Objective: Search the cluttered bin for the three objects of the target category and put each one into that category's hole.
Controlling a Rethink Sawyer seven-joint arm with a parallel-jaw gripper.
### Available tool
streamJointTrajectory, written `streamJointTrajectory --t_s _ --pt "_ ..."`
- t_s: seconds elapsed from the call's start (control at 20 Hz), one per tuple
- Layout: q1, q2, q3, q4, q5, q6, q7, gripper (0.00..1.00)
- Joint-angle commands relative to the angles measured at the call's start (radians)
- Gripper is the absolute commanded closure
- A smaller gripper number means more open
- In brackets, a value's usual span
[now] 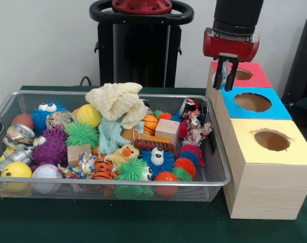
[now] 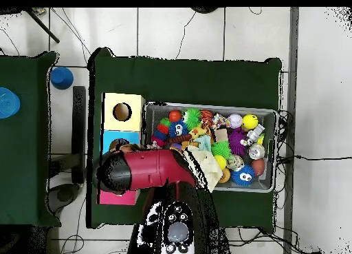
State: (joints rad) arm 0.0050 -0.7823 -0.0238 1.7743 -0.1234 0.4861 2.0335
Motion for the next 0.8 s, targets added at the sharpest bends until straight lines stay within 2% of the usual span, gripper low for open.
streamJointTrajectory --t_s 0.05,0.8 --pt "0.038 0.056 -0.031 -0.051 0.068 -0.066 0.259 1.00" --pt "0.151 0.107 -0.126 -0.091 0.154 -0.066 0.281 1.00"
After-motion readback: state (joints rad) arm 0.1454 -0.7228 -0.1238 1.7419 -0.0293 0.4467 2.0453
